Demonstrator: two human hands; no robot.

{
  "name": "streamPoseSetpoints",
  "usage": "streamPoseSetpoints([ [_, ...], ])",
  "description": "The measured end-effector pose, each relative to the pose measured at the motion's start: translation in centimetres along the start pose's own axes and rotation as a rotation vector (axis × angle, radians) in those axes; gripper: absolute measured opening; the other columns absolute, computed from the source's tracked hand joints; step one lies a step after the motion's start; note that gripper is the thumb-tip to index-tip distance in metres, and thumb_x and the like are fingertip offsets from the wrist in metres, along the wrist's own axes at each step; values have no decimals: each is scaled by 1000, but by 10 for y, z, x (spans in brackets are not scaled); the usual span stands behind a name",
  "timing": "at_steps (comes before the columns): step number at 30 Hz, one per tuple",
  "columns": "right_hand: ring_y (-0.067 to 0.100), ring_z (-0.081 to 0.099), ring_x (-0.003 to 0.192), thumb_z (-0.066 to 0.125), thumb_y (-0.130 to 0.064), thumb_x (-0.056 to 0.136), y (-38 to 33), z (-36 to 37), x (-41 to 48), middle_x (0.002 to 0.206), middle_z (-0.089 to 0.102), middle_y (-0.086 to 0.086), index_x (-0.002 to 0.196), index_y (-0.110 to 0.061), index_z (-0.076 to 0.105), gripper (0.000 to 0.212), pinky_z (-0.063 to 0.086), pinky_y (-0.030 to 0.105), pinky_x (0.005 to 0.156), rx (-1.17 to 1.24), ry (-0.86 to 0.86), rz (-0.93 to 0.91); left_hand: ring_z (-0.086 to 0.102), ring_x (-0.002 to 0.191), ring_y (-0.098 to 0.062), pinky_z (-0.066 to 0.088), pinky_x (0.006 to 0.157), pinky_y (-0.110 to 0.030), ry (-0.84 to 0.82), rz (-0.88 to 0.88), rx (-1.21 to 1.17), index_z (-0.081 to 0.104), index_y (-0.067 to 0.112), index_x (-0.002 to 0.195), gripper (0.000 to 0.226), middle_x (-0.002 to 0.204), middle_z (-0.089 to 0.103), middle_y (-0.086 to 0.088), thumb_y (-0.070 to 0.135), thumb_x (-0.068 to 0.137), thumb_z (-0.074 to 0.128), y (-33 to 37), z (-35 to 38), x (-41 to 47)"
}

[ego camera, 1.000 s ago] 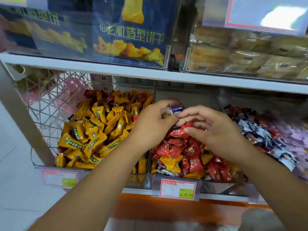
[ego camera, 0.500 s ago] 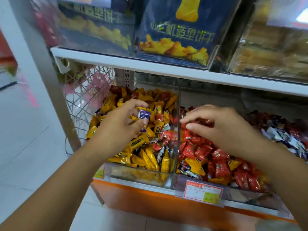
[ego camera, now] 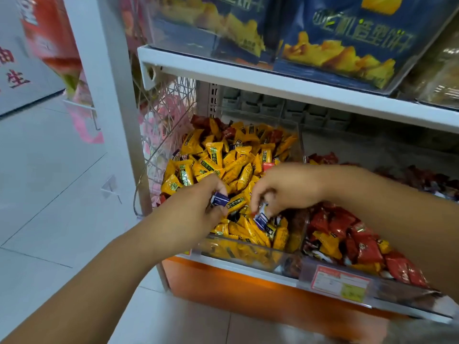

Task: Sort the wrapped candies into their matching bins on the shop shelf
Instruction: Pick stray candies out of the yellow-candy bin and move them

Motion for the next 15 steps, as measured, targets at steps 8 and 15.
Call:
streamPoseSetpoints([
  [8,7,57,102,63,-27,92,8,-10,12,107,65,-13,120,-23,66,29,43,24,86,-99,25,116,67,82,-21,54,73,-44,27,-26,-29,49,35,100,18,89,69,3,19,95,54,-1,-1,1],
  [15,28,61,102,67,-34,88,5,3,37,112,67,11,111,-7,68,36,49,33,80,-219,-17,185,57,63,-16,39,52,-31,22,-10,-74,53,26,101,15,73,62,3,13,98,46,9,6,2],
])
Point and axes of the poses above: each hand's wrist, its own x-axis towards the middle knuckle, its own z-axis out of the palm, y = z × x, the point moved 4 cm from there along x, towards the middle knuckle
